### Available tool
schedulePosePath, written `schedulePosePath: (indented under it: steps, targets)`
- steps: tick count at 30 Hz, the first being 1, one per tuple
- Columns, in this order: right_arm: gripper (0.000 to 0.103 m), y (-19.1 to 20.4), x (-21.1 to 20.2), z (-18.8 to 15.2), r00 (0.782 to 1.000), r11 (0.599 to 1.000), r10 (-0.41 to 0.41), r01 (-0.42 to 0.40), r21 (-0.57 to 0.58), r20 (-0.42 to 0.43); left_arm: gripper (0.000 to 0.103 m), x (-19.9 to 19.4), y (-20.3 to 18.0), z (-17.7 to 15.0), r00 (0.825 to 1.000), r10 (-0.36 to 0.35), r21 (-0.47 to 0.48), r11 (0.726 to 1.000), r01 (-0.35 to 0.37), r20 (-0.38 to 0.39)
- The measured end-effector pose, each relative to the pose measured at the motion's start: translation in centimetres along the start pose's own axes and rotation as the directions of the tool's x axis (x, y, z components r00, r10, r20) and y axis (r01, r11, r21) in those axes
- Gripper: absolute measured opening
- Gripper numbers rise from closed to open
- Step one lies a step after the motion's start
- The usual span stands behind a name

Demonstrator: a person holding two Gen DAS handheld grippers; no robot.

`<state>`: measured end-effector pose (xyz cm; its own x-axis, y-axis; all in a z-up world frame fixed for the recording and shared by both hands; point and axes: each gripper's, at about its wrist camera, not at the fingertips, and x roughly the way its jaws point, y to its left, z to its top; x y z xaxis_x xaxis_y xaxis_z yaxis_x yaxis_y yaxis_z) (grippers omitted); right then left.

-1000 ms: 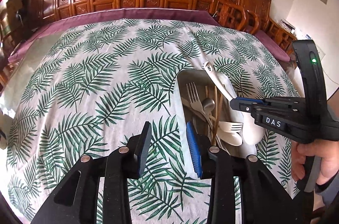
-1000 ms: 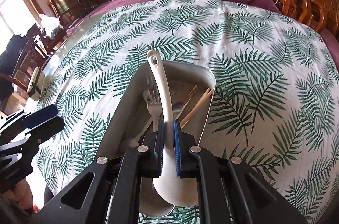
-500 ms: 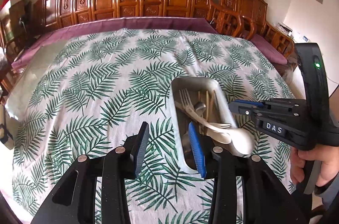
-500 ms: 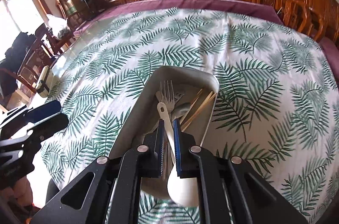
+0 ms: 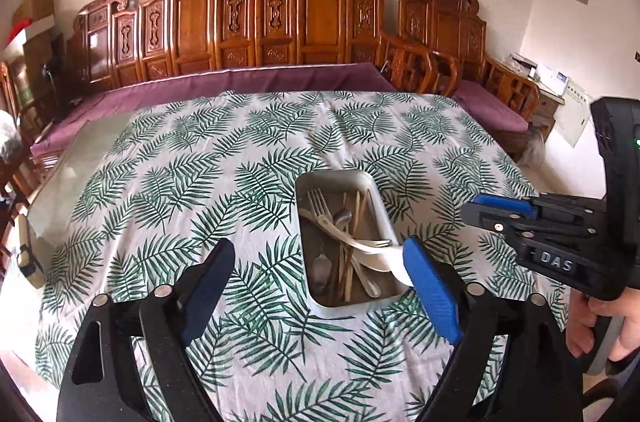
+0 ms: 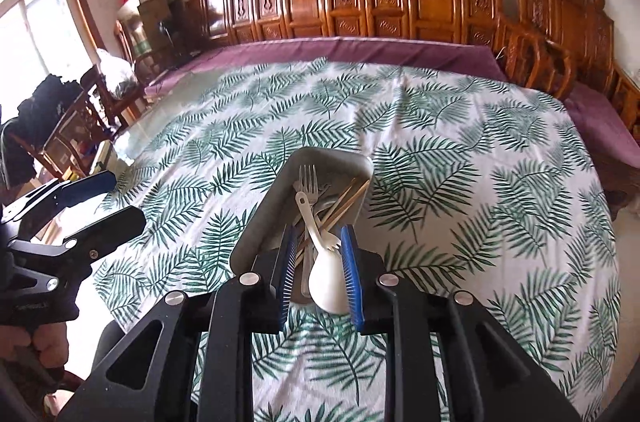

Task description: Organize utensils

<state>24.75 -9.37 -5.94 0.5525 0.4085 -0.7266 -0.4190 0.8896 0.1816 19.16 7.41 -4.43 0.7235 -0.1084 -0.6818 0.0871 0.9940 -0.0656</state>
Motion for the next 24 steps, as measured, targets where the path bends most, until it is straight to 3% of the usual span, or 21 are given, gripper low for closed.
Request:
schedulePosePath:
  steps: [17, 24]
  targets:
    - [0.026, 0.0, -9.3, -4.3, 0.987, 0.998, -0.049, 0.054, -0.026, 0.150, 0.095, -6.7, -5.0, -1.4, 0.994, 0.015, 0.042, 0.999, -0.020, 0.108]
    - [0.061, 0.9, -14.2, -5.5, 0.966, 0.993, -0.103, 0.113, -0.028, 0.238, 0.095, -10.0, -6.6, -1.9, 0.987, 0.013, 0.027, 0.999, -0.017, 0.161]
